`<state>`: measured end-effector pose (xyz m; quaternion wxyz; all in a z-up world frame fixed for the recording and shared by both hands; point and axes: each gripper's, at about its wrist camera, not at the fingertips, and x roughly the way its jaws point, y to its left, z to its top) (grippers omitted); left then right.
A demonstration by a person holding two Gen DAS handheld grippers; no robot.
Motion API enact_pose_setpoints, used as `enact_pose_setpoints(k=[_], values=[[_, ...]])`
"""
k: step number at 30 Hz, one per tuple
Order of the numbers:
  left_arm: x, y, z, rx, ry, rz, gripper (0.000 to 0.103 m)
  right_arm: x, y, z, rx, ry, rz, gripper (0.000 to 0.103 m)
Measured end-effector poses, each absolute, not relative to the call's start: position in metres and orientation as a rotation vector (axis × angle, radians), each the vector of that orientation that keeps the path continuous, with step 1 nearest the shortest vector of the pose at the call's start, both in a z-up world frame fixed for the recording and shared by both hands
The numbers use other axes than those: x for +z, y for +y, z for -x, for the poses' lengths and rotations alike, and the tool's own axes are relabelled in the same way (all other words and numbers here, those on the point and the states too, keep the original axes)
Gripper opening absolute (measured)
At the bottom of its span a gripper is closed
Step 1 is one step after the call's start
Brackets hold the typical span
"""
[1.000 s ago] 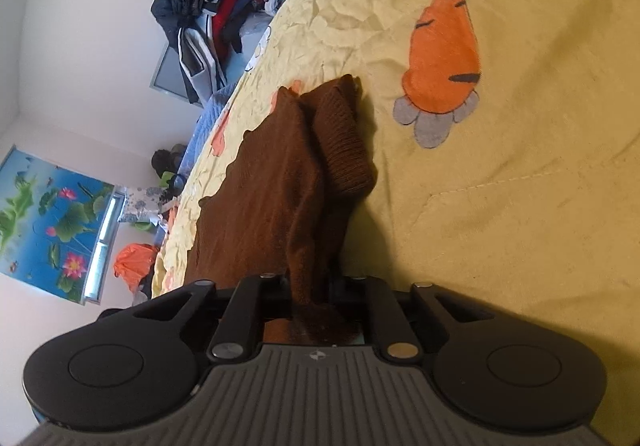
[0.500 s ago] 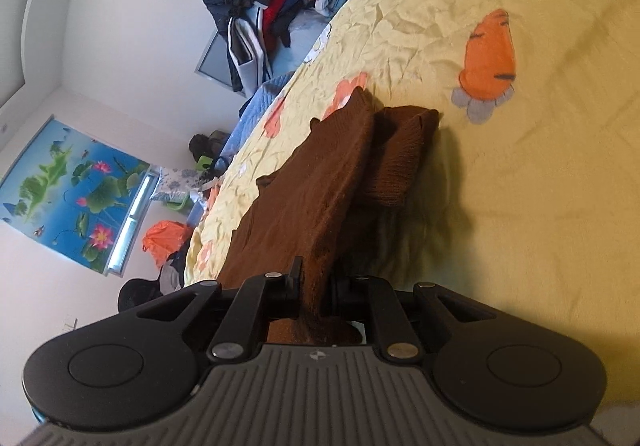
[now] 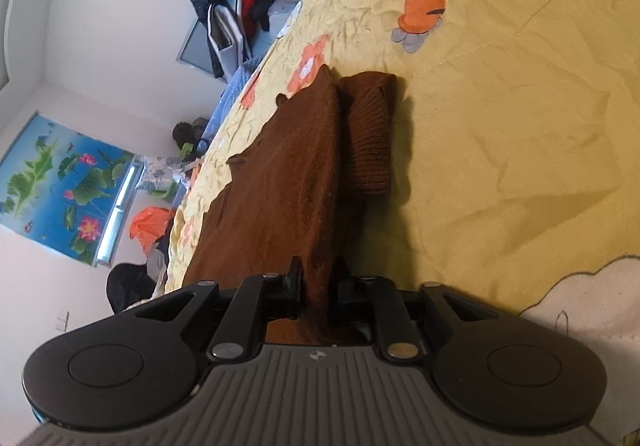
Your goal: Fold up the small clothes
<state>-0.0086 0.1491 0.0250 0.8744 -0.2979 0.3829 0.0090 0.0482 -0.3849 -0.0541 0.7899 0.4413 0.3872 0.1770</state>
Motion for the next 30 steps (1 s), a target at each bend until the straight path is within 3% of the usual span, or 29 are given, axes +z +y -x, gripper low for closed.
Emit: enact_pose_setpoints(k=[2, 4, 6, 7, 8, 10, 14, 23, 26, 27, 28, 30], values=[[0.03, 0.154, 0.016, 0.017, 0.807, 0.605, 0.017, -0.054, -0.388, -0.047, 0.377, 0.838, -0.959, 0.036], [0.043, 0.164, 0.025, 0.061, 0.796, 0.566, 0.022, -0.046, -0.397, -0.043, 0.366, 0.822, -0.949, 0.061], [0.06, 0.176, 0.031, 0.106, 0.742, 0.524, 0.03, -0.034, -0.413, -0.038, 0.306, 0.768, -0.903, 0.074], [0.069, 0.181, 0.03, 0.126, 0.706, 0.501, 0.04, -0.026, -0.42, -0.038, 0.276, 0.747, -0.87, 0.074], [0.078, 0.184, 0.025, 0.137, 0.678, 0.476, 0.056, -0.019, -0.427, -0.042, 0.252, 0.733, -0.84, 0.074], [0.093, 0.181, 0.007, 0.132, 0.624, 0.422, 0.065, -0.008, -0.436, -0.054, 0.23, 0.71, -0.813, 0.074], [0.1, 0.153, -0.056, 0.02, 0.633, 0.363, 0.065, 0.011, -0.426, -0.097, 0.271, 0.685, -0.736, 0.074], [0.048, 0.09, -0.21, -0.052, 0.894, 0.249, 0.065, 0.008, -0.33, -0.219, 0.278, 0.863, -0.244, 0.073], [0.033, 0.077, -0.226, -0.063, 0.917, 0.167, 0.059, -0.005, -0.317, -0.24, 0.286, 0.897, -0.221, 0.062], [0.032, 0.073, -0.224, -0.08, 0.882, 0.138, 0.044, -0.009, -0.315, -0.243, 0.315, 0.901, -0.24, 0.043], [0.033, 0.07, -0.222, -0.114, 0.874, 0.136, 0.013, -0.011, -0.312, -0.244, 0.349, 0.893, -0.252, 0.019], [0.042, 0.071, -0.213, -0.112, 0.818, 0.159, 0.01, -0.011, -0.309, -0.245, 0.378, 0.883, -0.272, 0.017]])
